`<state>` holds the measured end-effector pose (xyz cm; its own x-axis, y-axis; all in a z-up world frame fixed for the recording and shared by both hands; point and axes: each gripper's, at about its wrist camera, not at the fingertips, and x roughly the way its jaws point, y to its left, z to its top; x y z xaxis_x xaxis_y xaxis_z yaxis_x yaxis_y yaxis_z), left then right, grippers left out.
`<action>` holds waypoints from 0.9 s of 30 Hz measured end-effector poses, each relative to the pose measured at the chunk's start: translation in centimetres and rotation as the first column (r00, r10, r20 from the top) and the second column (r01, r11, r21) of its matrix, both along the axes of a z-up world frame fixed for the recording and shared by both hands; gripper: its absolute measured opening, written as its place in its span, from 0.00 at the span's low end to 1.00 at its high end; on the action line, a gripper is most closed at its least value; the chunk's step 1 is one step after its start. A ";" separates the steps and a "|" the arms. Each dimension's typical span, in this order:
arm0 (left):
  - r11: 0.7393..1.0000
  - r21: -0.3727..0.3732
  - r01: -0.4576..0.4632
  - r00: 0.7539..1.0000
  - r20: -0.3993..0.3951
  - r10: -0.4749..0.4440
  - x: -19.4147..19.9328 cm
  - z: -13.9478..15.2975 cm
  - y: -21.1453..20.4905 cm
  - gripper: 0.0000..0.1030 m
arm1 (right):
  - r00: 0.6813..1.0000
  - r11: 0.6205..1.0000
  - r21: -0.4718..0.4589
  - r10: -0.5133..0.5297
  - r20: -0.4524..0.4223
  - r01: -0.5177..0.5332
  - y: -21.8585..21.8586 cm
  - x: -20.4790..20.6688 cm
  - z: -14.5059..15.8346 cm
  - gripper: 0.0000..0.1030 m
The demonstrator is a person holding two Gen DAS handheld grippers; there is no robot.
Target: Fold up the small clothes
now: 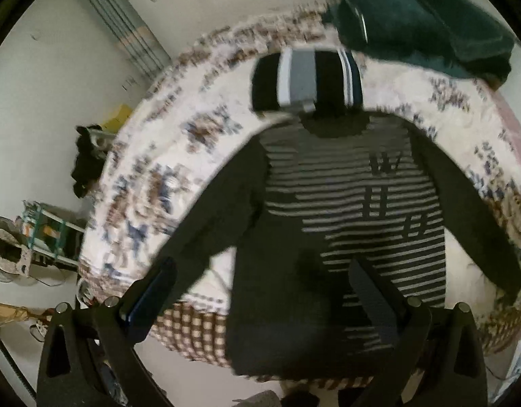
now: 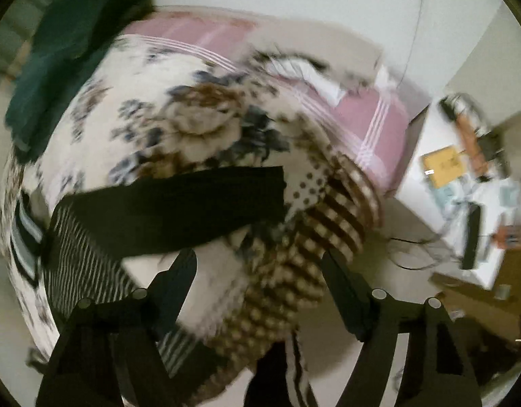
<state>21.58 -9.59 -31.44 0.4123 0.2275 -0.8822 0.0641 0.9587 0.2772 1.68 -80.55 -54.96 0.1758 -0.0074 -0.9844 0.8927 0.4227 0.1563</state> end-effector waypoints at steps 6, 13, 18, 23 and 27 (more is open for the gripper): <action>0.998 0.029 -0.057 0.993 -0.105 0.060 3.0 -10.2 -1.8 1.00 | 1.000 0.992 0.120 -0.025 -0.014 0.026 -3.6 2.0 -13.9 0.76; 0.995 0.067 -0.069 0.985 -0.152 0.078 4.4 -17.9 -2.7 1.00 | 0.999 0.992 0.129 0.006 0.038 -0.010 -1.6 5.2 -18.7 0.29; 0.997 0.031 -0.075 0.986 -0.150 0.078 4.9 -19.3 -2.2 1.00 | 0.991 0.993 0.056 0.096 0.098 -0.102 -0.6 6.2 -15.4 0.06; 0.994 -0.032 -0.106 0.986 -0.131 0.101 5.0 -19.4 -1.1 1.00 | 0.990 0.996 -0.020 0.091 0.105 -0.090 -3.0 7.4 -12.1 0.06; 0.985 -0.066 -0.159 0.980 -0.131 0.150 5.2 -19.6 1.0 1.00 | 0.981 0.989 -0.050 0.143 0.132 -0.137 -0.7 13.1 -8.5 0.06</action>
